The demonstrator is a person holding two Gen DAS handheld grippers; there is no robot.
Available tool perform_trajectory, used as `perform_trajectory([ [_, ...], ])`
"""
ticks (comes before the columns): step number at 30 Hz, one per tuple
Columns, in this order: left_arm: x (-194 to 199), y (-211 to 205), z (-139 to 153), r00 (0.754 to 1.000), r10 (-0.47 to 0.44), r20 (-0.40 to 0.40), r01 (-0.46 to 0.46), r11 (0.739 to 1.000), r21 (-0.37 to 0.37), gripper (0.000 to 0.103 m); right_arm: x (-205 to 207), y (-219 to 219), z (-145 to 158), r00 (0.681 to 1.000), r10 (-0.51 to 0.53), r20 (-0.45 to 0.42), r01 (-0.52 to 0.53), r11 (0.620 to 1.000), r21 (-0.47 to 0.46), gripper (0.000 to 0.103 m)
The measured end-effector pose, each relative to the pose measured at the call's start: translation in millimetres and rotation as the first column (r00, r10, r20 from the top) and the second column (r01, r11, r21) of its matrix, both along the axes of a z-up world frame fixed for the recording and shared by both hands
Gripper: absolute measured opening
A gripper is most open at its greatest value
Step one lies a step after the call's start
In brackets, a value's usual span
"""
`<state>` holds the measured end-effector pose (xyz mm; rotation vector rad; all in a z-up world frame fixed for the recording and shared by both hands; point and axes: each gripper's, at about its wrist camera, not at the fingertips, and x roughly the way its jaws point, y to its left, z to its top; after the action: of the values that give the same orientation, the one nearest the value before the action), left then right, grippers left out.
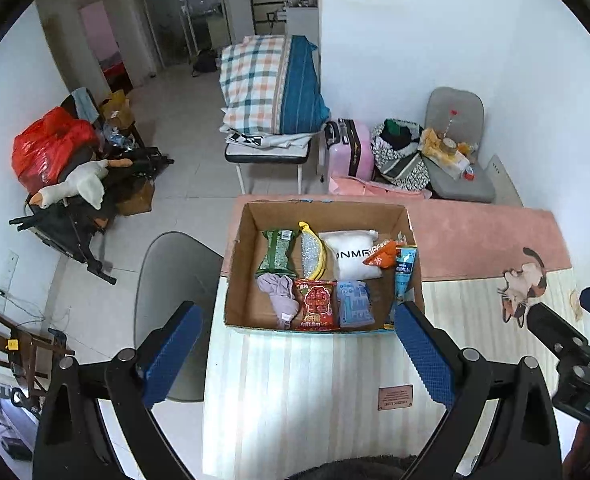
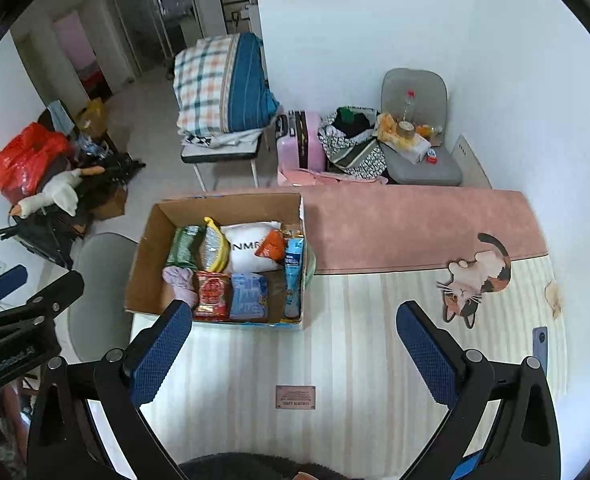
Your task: Organize soft objects
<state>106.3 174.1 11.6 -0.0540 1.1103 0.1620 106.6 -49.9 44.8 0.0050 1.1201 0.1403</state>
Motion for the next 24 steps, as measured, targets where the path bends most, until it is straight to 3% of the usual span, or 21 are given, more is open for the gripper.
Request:
perform_trajectory([
  [8, -25.9, -0.9, 28.2, 0.999, 0.019, 0.042, -0.017, 0.999, -0.031, 0.099, -30.7, -4.4, 40.8, 0.998, 0.022, 0.065, -0.021, 1.000, -0.012, 0.103],
  [24, -37.1, -4.3, 33.1, 0.998, 0.012, 0.058, -0.011, 1.000, -0.026, 0.099, -29.0, -7.9, 42.2, 0.998, 0.000, 0.068, 0.004, 0.998, -0.060, 0.103],
])
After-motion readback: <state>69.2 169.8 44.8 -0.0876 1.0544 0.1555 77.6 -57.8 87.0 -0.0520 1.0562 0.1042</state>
